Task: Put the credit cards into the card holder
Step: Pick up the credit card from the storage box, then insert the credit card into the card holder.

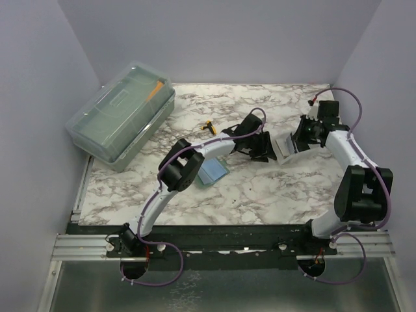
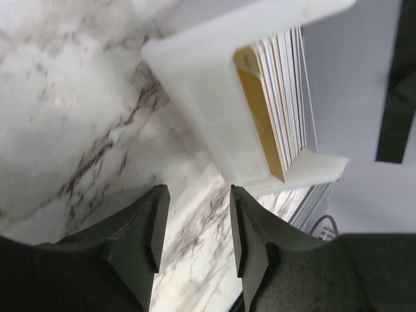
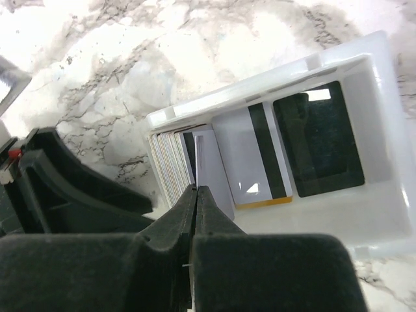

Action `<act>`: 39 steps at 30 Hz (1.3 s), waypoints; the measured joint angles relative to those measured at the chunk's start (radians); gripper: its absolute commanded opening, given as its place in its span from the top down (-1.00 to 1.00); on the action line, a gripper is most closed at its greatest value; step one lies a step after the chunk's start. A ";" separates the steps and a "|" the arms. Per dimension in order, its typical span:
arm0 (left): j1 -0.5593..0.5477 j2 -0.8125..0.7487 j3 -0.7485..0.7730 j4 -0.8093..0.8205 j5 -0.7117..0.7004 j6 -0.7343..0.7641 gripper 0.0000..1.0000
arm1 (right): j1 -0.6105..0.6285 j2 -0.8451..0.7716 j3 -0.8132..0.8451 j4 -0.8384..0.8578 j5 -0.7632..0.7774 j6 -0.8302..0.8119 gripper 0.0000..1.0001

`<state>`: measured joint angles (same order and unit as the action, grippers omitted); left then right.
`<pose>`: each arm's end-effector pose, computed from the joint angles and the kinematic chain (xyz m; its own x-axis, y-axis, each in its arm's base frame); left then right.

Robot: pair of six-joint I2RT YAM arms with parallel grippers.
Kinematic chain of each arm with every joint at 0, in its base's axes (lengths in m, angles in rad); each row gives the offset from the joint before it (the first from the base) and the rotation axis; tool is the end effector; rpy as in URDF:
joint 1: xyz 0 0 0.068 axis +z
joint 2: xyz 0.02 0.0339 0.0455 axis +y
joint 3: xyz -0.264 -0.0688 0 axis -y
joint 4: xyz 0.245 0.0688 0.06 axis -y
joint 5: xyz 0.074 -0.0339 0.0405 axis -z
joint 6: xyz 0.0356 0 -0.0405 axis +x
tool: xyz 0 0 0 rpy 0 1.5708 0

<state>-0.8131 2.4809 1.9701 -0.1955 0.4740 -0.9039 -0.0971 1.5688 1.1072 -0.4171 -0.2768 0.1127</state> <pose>0.3675 -0.4121 0.1395 -0.9713 0.0094 -0.2378 0.1969 0.5927 -0.7810 0.3340 -0.0228 0.2388 -0.7705 0.1837 -0.6104 0.0064 0.9597 0.2808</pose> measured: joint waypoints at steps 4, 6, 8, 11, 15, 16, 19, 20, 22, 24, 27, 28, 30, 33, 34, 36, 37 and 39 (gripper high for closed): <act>0.006 -0.084 -0.094 -0.015 0.001 0.008 -0.16 | 0.008 -0.031 0.015 -0.006 0.043 0.003 0.99; 0.013 -0.134 -0.135 -0.029 0.002 0.015 -0.21 | 0.014 -0.037 0.031 -0.010 0.065 0.008 0.99; 0.023 -0.203 -0.182 -0.040 0.005 0.025 -0.28 | 0.023 -0.044 0.046 -0.019 0.092 0.015 0.99; 0.040 -0.306 -0.239 -0.060 0.013 0.042 -0.44 | 0.048 -0.064 0.071 -0.051 0.140 0.031 0.99; 0.068 -0.515 -0.362 -0.086 0.040 0.085 -0.63 | 0.117 -0.111 0.106 -0.087 0.168 0.072 1.00; 0.074 -0.567 -0.396 -0.091 0.050 0.094 -0.70 | 0.146 -0.130 0.108 -0.091 0.159 0.084 0.99; 0.104 -0.741 -0.512 -0.096 0.082 0.117 -0.79 | 0.245 -0.198 0.106 -0.088 0.061 0.152 0.99; 0.112 -0.789 -0.545 -0.093 0.089 0.120 -0.81 | 0.277 -0.222 0.096 -0.068 0.016 0.180 0.99; 0.135 -0.897 -0.618 -0.085 0.105 0.118 -0.86 | 0.332 -0.269 0.063 -0.018 -0.079 0.249 0.99; 0.159 -0.997 -0.692 -0.047 0.116 0.101 -0.87 | 0.374 -0.312 0.023 0.053 -0.178 0.323 0.99; 0.193 -1.136 -0.803 0.046 0.121 0.040 -0.87 | 0.412 -0.352 -0.038 0.179 -0.309 0.447 0.99; 0.196 -1.167 -0.829 0.079 0.121 0.019 -0.87 | 0.420 -0.361 -0.057 0.222 -0.346 0.489 0.99; 0.197 -1.213 -0.871 0.136 0.117 -0.020 -0.84 | 0.433 -0.371 -0.083 0.297 -0.401 0.556 0.99; 0.196 -1.260 -0.944 0.218 0.101 -0.080 -0.73 | 0.439 -0.380 -0.104 0.387 -0.454 0.636 0.99; 0.196 -1.267 -0.965 0.237 0.098 -0.103 -0.69 | 0.439 -0.384 -0.109 0.415 -0.467 0.658 0.99; 0.196 -1.270 -0.994 0.268 0.092 -0.122 -0.63 | 0.439 -0.390 -0.123 0.476 -0.492 0.704 0.99; 0.196 -1.270 -1.006 0.277 0.089 -0.130 -0.58 | 0.439 -0.393 -0.133 0.505 -0.502 0.724 0.99; 0.196 -1.270 -1.014 0.285 0.085 -0.143 -0.42 | 0.443 -0.397 -0.154 0.552 -0.516 0.756 0.99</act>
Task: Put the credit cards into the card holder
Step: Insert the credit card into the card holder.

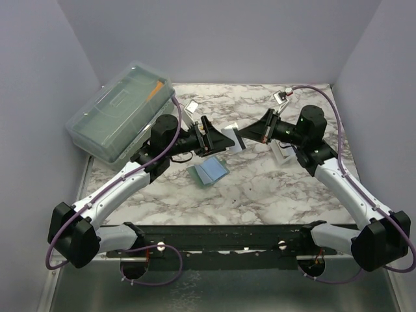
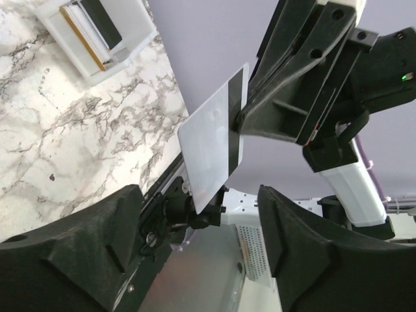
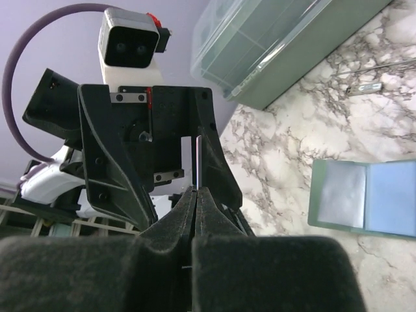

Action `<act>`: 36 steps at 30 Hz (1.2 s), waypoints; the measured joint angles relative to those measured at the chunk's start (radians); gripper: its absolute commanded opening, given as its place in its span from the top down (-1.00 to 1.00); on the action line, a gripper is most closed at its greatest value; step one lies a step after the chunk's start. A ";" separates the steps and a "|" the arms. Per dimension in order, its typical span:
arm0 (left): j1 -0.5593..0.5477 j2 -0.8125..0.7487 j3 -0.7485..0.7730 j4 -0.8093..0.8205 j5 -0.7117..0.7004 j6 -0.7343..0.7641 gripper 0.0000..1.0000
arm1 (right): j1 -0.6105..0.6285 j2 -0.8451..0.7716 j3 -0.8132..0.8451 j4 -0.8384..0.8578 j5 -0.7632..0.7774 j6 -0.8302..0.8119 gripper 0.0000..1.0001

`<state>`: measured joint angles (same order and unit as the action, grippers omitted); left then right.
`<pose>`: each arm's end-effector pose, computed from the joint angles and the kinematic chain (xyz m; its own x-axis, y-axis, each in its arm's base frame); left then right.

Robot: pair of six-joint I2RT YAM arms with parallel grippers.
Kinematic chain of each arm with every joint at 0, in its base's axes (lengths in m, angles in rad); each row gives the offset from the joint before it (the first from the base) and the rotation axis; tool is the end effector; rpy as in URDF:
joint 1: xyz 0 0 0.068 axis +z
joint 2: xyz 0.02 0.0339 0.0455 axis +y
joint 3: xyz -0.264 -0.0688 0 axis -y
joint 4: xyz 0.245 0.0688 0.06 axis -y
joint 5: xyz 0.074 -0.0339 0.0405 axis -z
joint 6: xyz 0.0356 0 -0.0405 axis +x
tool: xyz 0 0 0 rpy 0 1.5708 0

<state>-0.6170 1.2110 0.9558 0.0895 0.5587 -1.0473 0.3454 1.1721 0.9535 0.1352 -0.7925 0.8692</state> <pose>0.2191 -0.1786 0.3396 -0.8615 -0.2893 -0.4173 0.3419 0.2772 -0.8979 0.2439 0.1147 0.3540 -0.7422 0.3029 -0.5979 -0.5245 0.2928 0.7994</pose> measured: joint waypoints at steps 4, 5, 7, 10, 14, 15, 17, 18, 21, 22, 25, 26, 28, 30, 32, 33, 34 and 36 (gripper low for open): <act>0.000 -0.001 -0.005 0.044 -0.015 -0.023 -0.07 | 0.007 0.000 -0.026 0.060 -0.018 0.051 0.99; 0.000 -0.002 -0.009 0.060 -0.021 -0.029 0.04 | 0.008 0.000 -0.030 0.082 -0.024 0.066 0.99; 0.000 -0.009 -0.018 0.082 -0.033 -0.030 0.18 | 0.011 0.000 -0.031 0.100 -0.029 0.076 0.99; 0.000 -0.031 -0.037 0.092 -0.057 -0.024 0.47 | 0.019 0.000 -0.045 0.147 -0.036 0.100 0.99; 0.000 -0.047 -0.040 0.092 -0.082 -0.007 1.00 | 0.032 0.004 -0.071 0.178 -0.037 0.116 0.93; 0.000 -0.051 -0.040 0.085 -0.092 -0.003 1.00 | 0.033 0.006 -0.074 0.179 -0.036 0.117 0.79; -0.001 -0.064 -0.039 0.068 -0.109 0.007 1.00 | 0.033 0.014 -0.082 0.177 -0.032 0.117 0.38; -0.003 -0.071 -0.039 0.052 -0.120 0.014 1.00 | 0.034 0.020 -0.084 0.171 -0.032 0.111 0.16; -0.004 -0.081 -0.032 -0.035 -0.172 0.033 1.00 | 0.037 0.031 -0.077 0.112 0.006 0.050 -0.22; 0.002 -0.080 -0.028 -0.084 -0.195 0.039 1.00 | 0.038 0.035 -0.073 0.083 0.028 0.018 -0.23; 0.053 -0.055 -0.014 -0.212 -0.194 0.057 1.00 | 0.040 0.083 -0.045 -0.007 0.088 -0.089 -0.16; 0.080 -0.039 -0.014 -0.235 -0.177 0.063 1.00 | 0.040 0.112 -0.034 -0.029 0.097 -0.122 -0.11; 0.144 0.019 -0.015 -0.283 -0.142 0.081 1.00 | 0.046 0.189 -0.016 -0.063 0.103 -0.187 -0.04; 0.187 0.070 -0.018 -0.322 -0.117 0.103 1.00 | 0.061 0.282 0.011 -0.106 0.115 -0.248 0.10; 0.201 0.103 -0.024 -0.352 -0.091 0.126 1.00 | 0.101 0.388 0.051 -0.151 0.127 -0.306 0.27; 0.203 0.112 -0.026 -0.362 -0.076 0.135 1.00 | 0.123 0.435 0.068 -0.163 0.130 -0.331 0.33; 0.204 0.118 -0.026 -0.364 -0.067 0.140 1.00 | 0.139 0.465 0.077 -0.170 0.131 -0.348 0.37; 0.205 0.144 -0.026 -0.353 -0.042 0.151 1.00 | 0.169 0.524 0.091 -0.175 0.129 -0.370 0.46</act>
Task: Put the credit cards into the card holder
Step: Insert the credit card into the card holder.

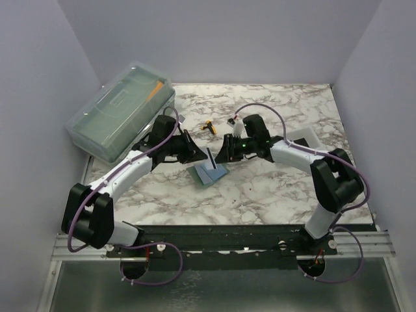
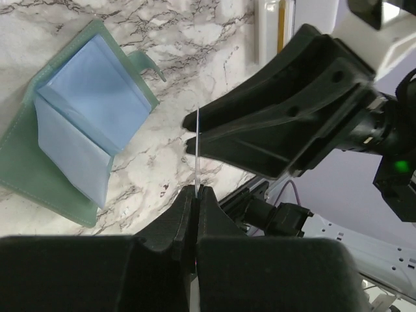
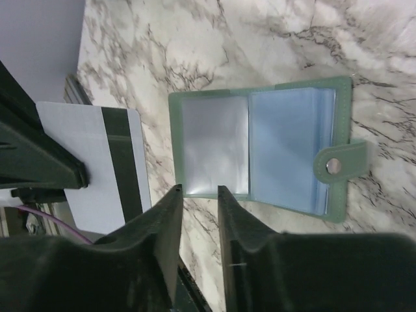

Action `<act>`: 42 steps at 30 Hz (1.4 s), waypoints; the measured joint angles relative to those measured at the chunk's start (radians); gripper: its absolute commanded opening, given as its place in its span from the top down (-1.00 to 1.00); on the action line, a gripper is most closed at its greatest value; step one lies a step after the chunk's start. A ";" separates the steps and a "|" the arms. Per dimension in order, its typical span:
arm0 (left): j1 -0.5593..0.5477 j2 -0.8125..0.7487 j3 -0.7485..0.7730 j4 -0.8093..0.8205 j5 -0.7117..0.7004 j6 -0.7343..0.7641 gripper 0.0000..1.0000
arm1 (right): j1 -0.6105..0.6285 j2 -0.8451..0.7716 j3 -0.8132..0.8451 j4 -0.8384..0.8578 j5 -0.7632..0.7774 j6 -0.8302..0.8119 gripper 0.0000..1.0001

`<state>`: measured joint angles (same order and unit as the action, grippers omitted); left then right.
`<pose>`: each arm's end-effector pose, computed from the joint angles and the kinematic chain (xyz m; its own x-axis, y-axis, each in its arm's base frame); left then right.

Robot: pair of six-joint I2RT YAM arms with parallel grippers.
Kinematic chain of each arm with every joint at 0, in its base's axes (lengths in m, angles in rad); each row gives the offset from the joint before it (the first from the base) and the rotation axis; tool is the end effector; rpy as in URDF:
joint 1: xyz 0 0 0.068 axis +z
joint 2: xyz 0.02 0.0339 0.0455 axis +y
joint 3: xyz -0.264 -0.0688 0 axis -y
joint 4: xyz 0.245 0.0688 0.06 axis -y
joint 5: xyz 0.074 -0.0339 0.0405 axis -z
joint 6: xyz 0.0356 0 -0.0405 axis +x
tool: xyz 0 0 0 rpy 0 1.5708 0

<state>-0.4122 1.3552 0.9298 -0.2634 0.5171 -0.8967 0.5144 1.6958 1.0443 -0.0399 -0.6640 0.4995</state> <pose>0.2609 -0.1333 0.2582 -0.9088 -0.3438 -0.2364 -0.0193 0.6006 -0.7993 0.3050 0.1976 0.2095 -0.8708 -0.0589 -0.4880 -0.4371 0.5471 0.7139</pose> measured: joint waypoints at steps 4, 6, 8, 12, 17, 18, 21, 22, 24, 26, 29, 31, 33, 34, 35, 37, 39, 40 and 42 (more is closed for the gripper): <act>0.000 0.070 -0.001 0.013 0.011 0.003 1.00 | 0.022 0.076 0.003 0.021 0.000 -0.011 0.53; 0.001 0.104 -0.005 0.022 0.011 -0.001 1.00 | 0.021 0.098 0.003 0.034 0.006 -0.011 0.55; 0.001 0.143 -0.011 0.030 0.010 -0.005 1.00 | 0.020 0.113 0.003 0.052 0.016 -0.011 0.55; 0.001 0.184 -0.043 0.038 0.002 -0.008 1.00 | 0.020 0.128 -0.005 0.101 0.051 -0.003 0.63; 0.019 0.184 -0.120 0.083 -0.004 -0.008 1.00 | 0.020 0.155 -0.041 0.159 0.112 0.024 0.67; 0.026 0.184 -0.137 0.092 -0.004 -0.008 1.00 | 0.020 0.159 -0.050 0.166 0.126 0.029 0.68; 0.047 0.184 -0.185 0.125 -0.002 -0.004 1.00 | 0.020 0.167 -0.105 0.202 0.167 0.055 0.80; 0.053 0.184 -0.194 0.129 -0.001 -0.001 1.00 | 0.020 0.167 -0.128 0.222 0.176 0.071 0.81; 0.061 0.184 -0.204 0.139 0.003 0.006 1.00 | 0.020 0.159 -0.165 0.275 0.184 0.101 0.81; 0.067 0.187 -0.206 0.160 0.015 0.021 1.00 | 0.020 0.141 -0.209 0.326 0.208 0.131 0.81; 0.071 0.208 -0.206 0.210 0.045 0.035 1.00 | 0.020 0.104 -0.277 0.384 0.237 0.172 0.81; 0.072 0.234 -0.206 0.244 0.074 0.045 1.00 | 0.021 0.090 -0.310 0.417 0.246 0.198 0.81; 0.072 0.252 -0.209 0.276 0.106 0.049 1.00 | 0.021 0.086 -0.325 0.439 0.252 0.216 0.81; 0.072 0.260 -0.210 0.291 0.122 0.050 1.00 | 0.021 0.086 -0.328 0.445 0.253 0.221 0.81; 0.072 0.264 -0.210 0.301 0.134 0.052 1.00 | 0.021 0.086 -0.328 0.447 0.254 0.226 0.81; 0.073 0.275 -0.210 0.325 0.160 0.053 1.00 | 0.021 0.086 -0.329 0.448 0.256 0.229 0.81; 0.077 0.289 -0.210 0.342 0.183 0.051 1.00 | 0.021 0.086 -0.329 0.448 0.256 0.230 0.81; 0.081 0.297 -0.211 0.347 0.191 0.049 1.00 | 0.021 0.086 -0.328 0.448 0.257 0.230 0.81; 0.092 0.311 -0.219 0.357 0.201 0.037 1.00 | 0.021 0.086 -0.328 0.448 0.257 0.230 0.81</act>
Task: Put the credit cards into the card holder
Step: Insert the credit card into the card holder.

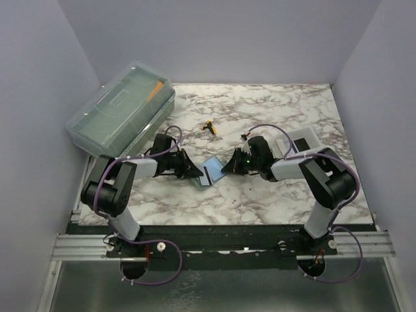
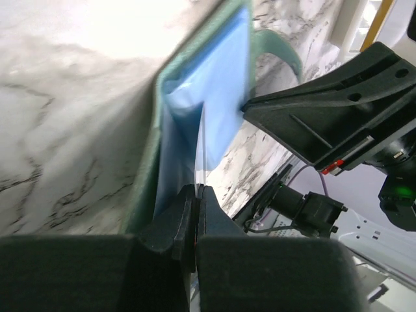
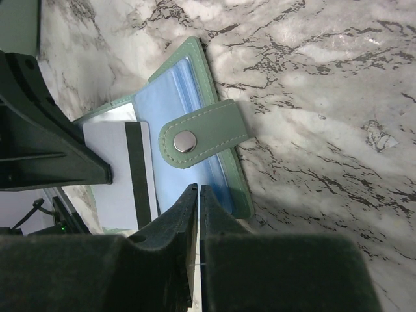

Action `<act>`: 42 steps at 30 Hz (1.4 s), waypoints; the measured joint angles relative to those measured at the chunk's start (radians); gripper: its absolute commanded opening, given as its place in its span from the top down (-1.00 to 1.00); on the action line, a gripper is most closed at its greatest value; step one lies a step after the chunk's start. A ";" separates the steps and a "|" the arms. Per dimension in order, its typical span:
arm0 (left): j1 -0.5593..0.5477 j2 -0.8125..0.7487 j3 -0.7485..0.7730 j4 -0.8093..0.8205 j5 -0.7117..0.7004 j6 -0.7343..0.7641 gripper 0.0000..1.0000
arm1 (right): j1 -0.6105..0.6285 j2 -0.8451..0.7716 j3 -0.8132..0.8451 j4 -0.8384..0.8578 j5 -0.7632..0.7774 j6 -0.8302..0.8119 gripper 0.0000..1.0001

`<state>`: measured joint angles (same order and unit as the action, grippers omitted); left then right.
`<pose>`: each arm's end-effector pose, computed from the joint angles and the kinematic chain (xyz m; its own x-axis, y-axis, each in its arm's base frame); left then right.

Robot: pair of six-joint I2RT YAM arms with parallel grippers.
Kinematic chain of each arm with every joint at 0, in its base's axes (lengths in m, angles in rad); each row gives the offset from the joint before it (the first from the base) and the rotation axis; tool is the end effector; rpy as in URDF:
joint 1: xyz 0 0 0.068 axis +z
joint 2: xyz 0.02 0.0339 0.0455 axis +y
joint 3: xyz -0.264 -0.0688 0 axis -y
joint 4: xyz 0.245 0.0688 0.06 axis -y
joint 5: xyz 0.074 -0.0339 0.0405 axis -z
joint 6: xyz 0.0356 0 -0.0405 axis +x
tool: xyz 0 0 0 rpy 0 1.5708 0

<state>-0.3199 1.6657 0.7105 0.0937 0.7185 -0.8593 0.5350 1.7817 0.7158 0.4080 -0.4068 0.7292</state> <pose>0.2785 -0.1169 0.1344 -0.9579 -0.2833 -0.0470 -0.1252 0.5593 -0.8194 0.2773 0.1807 0.1210 -0.8837 0.1876 -0.4289 -0.1995 0.6778 0.7076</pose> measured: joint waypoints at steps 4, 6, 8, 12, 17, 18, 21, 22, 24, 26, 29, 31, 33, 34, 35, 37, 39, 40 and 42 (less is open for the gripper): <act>0.021 0.006 -0.042 0.017 0.018 -0.037 1.00 | 0.000 0.000 0.001 -0.001 0.000 0.000 0.81; 0.027 0.006 -0.062 0.029 0.026 -0.050 1.00 | 0.000 0.000 0.001 -0.002 0.001 -0.001 0.81; 0.031 0.006 -0.076 0.039 0.033 -0.062 1.00 | 0.000 0.000 0.001 -0.002 0.002 -0.001 0.81; 0.033 0.006 -0.084 0.057 0.041 -0.072 1.00 | 0.000 0.000 0.001 -0.002 0.002 -0.001 0.81; 0.038 0.013 -0.084 0.082 0.048 -0.082 1.00 | 0.000 0.002 0.002 -0.002 0.002 0.000 0.81; 0.039 0.018 -0.084 0.089 0.049 -0.085 1.00 | 0.000 0.002 0.003 -0.002 0.002 0.000 0.81; 0.045 0.034 -0.084 0.105 0.054 -0.092 1.00 | 0.001 0.004 0.005 -0.002 0.002 0.000 0.81; 0.046 0.037 -0.084 0.110 0.055 -0.096 1.00 | 0.001 0.004 0.006 -0.003 0.002 0.000 0.81; 0.048 0.046 -0.084 0.123 0.057 -0.102 1.00 | 0.002 0.004 0.008 -0.006 0.002 0.000 0.81; 0.050 0.053 -0.084 0.141 0.060 -0.107 1.00 | 0.002 0.006 0.011 -0.008 0.002 0.000 0.82; 0.050 0.063 -0.084 0.178 0.063 -0.118 1.00 | 0.003 0.012 0.014 -0.006 0.001 0.000 0.82; 0.050 0.063 -0.084 0.201 0.063 -0.125 1.00 | 0.003 0.015 0.017 -0.005 0.001 0.000 0.82; 0.050 0.063 -0.085 0.224 0.063 -0.127 1.00 | 0.003 0.018 0.019 -0.004 0.000 0.001 0.82; 0.050 0.063 -0.085 0.232 0.063 -0.127 1.00 | 0.004 0.018 0.020 -0.004 0.000 0.000 0.82; 0.050 0.063 -0.085 0.240 0.063 -0.127 1.00 | 0.005 0.018 0.020 -0.004 0.000 0.000 0.82; 0.050 0.063 -0.088 0.257 0.063 -0.127 1.00 | 0.006 0.018 0.021 -0.005 0.000 0.000 0.82; 0.050 0.063 -0.092 0.274 0.063 -0.127 1.00 | 0.006 0.019 0.024 -0.006 0.001 0.000 0.82; 0.050 0.063 -0.095 0.282 0.063 -0.127 1.00 | 0.006 0.021 0.025 -0.006 0.000 0.000 0.82; 0.050 0.063 -0.099 0.293 0.063 -0.125 1.00 | 0.006 0.025 0.031 -0.007 0.000 -0.001 0.82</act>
<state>-0.2695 1.7290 0.6113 0.3866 0.7818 -0.9840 0.5415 1.8065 0.7471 0.4007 -0.4065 0.7280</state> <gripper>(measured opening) 0.018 0.089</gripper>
